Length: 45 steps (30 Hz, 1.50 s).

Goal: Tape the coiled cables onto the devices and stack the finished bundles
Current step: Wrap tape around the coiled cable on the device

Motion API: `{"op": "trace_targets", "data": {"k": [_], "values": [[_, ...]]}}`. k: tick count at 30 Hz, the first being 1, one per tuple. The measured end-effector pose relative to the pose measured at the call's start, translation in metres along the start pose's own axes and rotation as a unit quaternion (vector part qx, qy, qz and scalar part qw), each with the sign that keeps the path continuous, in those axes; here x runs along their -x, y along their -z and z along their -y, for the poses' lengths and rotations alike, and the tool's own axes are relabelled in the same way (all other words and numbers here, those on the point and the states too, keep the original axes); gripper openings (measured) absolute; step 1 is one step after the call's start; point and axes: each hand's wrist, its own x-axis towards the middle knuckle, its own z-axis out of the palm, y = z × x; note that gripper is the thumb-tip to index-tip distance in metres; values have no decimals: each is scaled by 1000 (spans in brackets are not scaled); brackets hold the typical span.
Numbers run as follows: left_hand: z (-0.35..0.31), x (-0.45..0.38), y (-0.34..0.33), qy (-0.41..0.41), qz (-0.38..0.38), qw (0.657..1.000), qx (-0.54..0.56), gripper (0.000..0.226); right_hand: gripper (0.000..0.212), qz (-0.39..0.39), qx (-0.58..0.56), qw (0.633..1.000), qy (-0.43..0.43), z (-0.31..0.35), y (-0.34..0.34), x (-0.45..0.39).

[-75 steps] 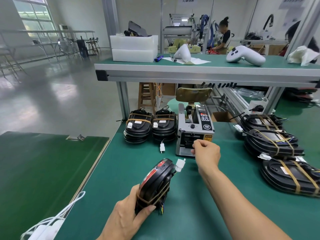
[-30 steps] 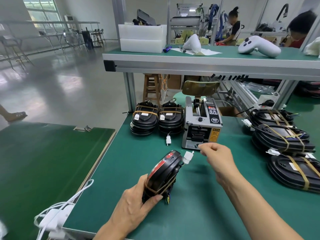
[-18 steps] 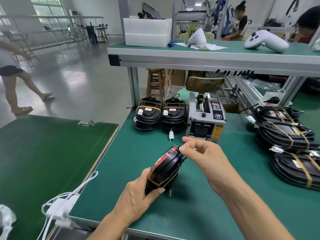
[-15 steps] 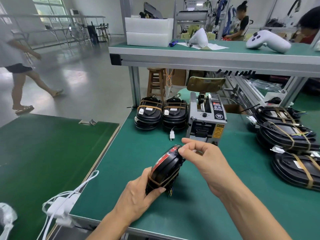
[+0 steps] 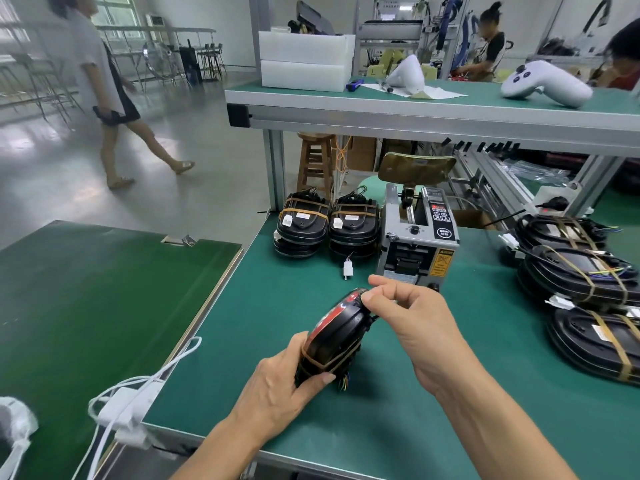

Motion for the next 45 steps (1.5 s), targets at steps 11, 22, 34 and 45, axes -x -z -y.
{"op": "trace_targets", "data": {"k": [11, 22, 34, 45], "values": [[2, -1, -1, -4, -4, 1000, -3, 58, 17, -37, 9, 999, 11, -7, -6, 2], [4, -1, -3, -10, -9, 1000, -8, 55, 16, -65, 43, 996, 32, -13, -7, 4], [2, 0, -2, -7, -9, 1000, -16, 56, 10, -97, 92, 990, 44, -5, -14, 9], [-2, 0, 0, -3, -3, 1000, -13, 60, 3, -90, 111, 989, 24, -4, -13, 8]]}}
